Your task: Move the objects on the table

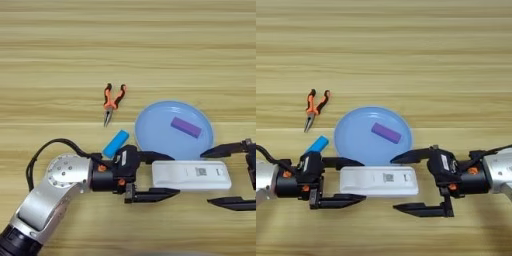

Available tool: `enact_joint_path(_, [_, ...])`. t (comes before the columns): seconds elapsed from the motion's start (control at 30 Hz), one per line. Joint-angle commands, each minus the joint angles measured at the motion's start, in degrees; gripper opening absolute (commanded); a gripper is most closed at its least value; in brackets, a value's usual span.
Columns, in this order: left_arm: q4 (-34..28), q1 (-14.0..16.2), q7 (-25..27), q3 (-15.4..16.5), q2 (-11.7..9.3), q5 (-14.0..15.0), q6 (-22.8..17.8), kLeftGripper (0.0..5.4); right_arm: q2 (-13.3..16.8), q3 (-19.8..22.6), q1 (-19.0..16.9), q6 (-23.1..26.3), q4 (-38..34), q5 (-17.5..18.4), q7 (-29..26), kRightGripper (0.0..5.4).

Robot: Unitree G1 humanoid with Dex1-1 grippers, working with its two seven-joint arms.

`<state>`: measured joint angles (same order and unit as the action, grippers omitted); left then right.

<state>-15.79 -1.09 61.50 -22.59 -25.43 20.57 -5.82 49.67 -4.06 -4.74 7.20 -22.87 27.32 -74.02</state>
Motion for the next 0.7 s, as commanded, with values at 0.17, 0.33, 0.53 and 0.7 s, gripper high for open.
enact_joint_path(0.17, [-0.06, -0.08, -0.70, 0.60, 0.19, -0.30, 0.90, 2.85, -0.47, 1.46, 0.66, 1.09, -1.44, 1.96, 0.99, 5.37])
enact_joint_path(0.33, [0.06, 0.16, -1.74, 1.28, 0.67, -0.06, 1.41, 2.85, -2.04, 2.40, 1.45, 2.19, -1.99, 4.21, 2.86, 5.40])
enact_joint_path(0.53, [0.11, 0.69, -3.01, 3.08, 1.15, 0.62, 2.08, 2.85, -4.31, 4.00, 1.52, 2.38, -2.37, 6.29, 5.56, 5.40])
enact_joint_path(0.7, [0.18, 1.71, -4.87, 5.59, 1.92, 1.31, 2.84, 2.85, -7.67, 5.99, 1.10, 2.12, -2.58, 8.32, 9.08, 5.40])
